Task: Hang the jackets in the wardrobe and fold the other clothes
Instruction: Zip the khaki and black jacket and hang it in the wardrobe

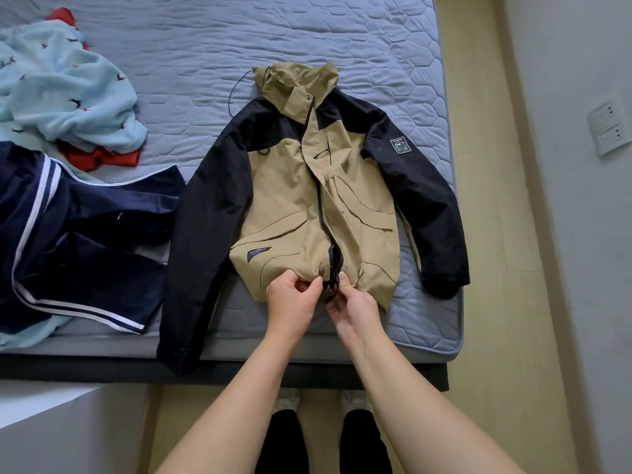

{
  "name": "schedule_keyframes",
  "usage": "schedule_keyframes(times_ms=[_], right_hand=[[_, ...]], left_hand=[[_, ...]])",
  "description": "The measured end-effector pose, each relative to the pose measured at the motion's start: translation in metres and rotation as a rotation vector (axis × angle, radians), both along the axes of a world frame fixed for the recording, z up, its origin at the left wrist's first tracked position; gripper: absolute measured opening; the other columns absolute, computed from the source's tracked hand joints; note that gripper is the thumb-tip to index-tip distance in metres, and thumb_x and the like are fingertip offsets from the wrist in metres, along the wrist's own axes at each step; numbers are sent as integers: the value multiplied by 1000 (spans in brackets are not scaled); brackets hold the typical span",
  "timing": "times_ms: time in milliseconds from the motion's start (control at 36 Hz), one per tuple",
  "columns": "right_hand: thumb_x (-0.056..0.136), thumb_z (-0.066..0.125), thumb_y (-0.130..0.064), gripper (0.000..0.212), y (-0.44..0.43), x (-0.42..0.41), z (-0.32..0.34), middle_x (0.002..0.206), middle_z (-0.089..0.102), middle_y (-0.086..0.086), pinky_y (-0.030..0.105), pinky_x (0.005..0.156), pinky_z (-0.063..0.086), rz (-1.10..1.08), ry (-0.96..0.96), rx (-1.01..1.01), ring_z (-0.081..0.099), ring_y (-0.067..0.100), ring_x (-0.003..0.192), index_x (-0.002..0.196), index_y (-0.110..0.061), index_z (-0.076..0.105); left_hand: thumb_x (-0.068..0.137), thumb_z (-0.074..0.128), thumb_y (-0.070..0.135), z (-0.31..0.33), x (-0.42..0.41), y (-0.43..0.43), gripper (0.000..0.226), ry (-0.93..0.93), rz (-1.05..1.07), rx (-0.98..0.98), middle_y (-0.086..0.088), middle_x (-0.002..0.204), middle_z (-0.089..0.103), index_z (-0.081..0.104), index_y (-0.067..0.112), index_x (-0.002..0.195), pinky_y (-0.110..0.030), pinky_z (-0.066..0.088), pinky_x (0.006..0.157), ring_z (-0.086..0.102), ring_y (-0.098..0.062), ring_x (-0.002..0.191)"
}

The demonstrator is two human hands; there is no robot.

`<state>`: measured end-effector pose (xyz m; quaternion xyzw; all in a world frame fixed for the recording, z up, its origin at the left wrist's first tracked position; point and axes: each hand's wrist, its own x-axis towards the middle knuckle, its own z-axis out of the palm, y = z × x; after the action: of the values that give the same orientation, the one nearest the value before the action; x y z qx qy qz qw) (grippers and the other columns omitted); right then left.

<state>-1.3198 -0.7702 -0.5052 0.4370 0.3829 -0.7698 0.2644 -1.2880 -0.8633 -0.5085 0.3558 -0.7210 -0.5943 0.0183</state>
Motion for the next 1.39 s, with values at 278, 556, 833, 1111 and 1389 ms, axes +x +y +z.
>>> schedule_keyframes(times_ms=[278, 556, 833, 1111, 1389], right_hand=[[92, 59, -10, 7, 10, 1, -1, 86, 68, 10, 31, 74, 50, 147, 62, 91, 64, 19, 77, 93, -3, 62], [94, 57, -11, 13, 19, 3, -14, 83, 66, 9, 25, 67, 49, 304, 177, 191, 61, 17, 74, 91, -2, 66], [91, 63, -9, 14, 19, 7, -16, 72, 63, 3, 23, 59, 41, 215, 108, 254, 53, 14, 68, 77, -8, 65], [91, 62, -8, 12, 19, 6, -14, 75, 64, 5, 23, 59, 48, 139, -1, 213, 59, 14, 66, 79, -6, 62], [100, 45, -32, 28, 37, 1, 14, 65, 60, -6, 16, 50, 35, 1021, -104, 249, 48, 4, 53, 85, -15, 62]], left_hand=[[85, 65, 5, -8, -6, -2, 15, -109, 132, 532, 3, 55, 58, 64, 11, 71, -19, 42, 47, 51, -7, 50], [84, 61, 2, -27, -8, 1, 11, -82, 120, 895, -1, 58, 50, 66, 3, 74, -18, 37, 44, 42, -8, 50], [85, 70, 26, -31, -11, 16, 24, -158, 51, 419, 6, 78, 68, 65, 3, 83, -11, 46, 53, 61, 4, 56], [93, 59, 27, -28, -3, 5, 25, -181, -309, 149, 3, 109, 65, 63, 15, 115, -25, 42, 98, 57, -14, 111], [94, 54, 29, -32, 5, -12, 26, -322, -533, -103, -9, 76, 65, 64, 8, 82, -32, 46, 71, 59, -21, 75]])
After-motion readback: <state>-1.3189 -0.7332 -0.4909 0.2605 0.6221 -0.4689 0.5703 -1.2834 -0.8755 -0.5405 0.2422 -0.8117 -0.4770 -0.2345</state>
